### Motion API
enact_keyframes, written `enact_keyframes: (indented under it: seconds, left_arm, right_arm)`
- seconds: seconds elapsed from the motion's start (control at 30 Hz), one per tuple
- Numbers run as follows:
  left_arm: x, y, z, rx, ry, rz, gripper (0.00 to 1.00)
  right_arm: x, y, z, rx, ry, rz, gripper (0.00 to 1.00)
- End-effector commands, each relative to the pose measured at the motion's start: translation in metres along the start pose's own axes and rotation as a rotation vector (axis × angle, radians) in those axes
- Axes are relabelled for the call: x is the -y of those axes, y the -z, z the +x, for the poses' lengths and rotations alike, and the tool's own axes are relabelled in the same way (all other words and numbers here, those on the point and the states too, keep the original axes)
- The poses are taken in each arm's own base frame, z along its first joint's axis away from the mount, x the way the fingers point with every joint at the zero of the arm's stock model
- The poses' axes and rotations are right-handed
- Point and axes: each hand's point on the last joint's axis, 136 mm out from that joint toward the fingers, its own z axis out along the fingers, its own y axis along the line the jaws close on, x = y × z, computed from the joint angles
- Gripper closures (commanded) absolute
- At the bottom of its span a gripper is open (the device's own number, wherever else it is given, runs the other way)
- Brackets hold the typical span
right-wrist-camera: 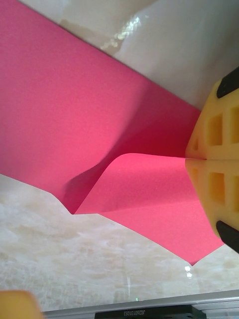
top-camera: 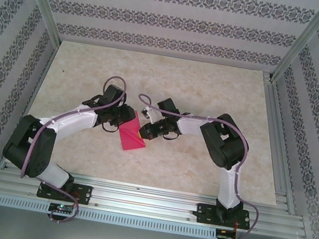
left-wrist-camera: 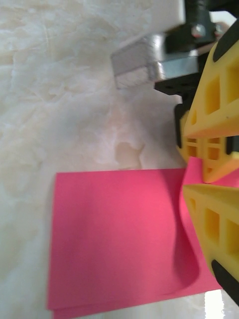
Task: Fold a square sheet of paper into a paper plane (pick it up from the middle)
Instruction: Fold the triangle a second time at the center of the table.
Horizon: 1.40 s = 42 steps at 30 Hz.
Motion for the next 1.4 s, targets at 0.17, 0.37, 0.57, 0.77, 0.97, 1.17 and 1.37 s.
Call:
enact_keyframes:
  seconds: [0.17,0.37,0.57,0.77,0.97,1.17,1.37]
  left_arm:
    - [-0.005,-0.025,0.023,-0.047,0.086,0.080,0.69]
    - [-0.030,-0.038,0.027,-0.016,0.085,0.017,0.69]
    - [-0.063,-0.049,0.040,-0.058,0.067,-0.113,0.68]
    - [-0.033,-0.036,0.028,-0.032,0.039,-0.034,0.67]
    - [0.009,-0.011,0.020,-0.004,0.018,0.088,0.64]
    - [-0.007,-0.029,0.036,-0.047,0.106,0.093,0.65]
    - [-0.022,-0.048,0.042,-0.056,0.108,0.055,0.65]
  right_arm:
    - [-0.001,-0.011,0.016,-0.061,0.015,0.015,0.98]
    - [0.001,-0.010,0.016,-0.065,0.015,0.022,0.98]
    - [0.001,-0.010,0.017,-0.073,0.017,0.029,0.98]
    - [0.002,-0.010,0.020,-0.080,0.013,0.038,0.98]
    - [0.003,-0.010,0.022,-0.082,0.009,0.042,0.98]
    - [0.004,-0.010,0.020,-0.079,0.010,0.044,0.98]
    - [0.006,-0.010,0.022,-0.084,0.009,0.045,0.98]
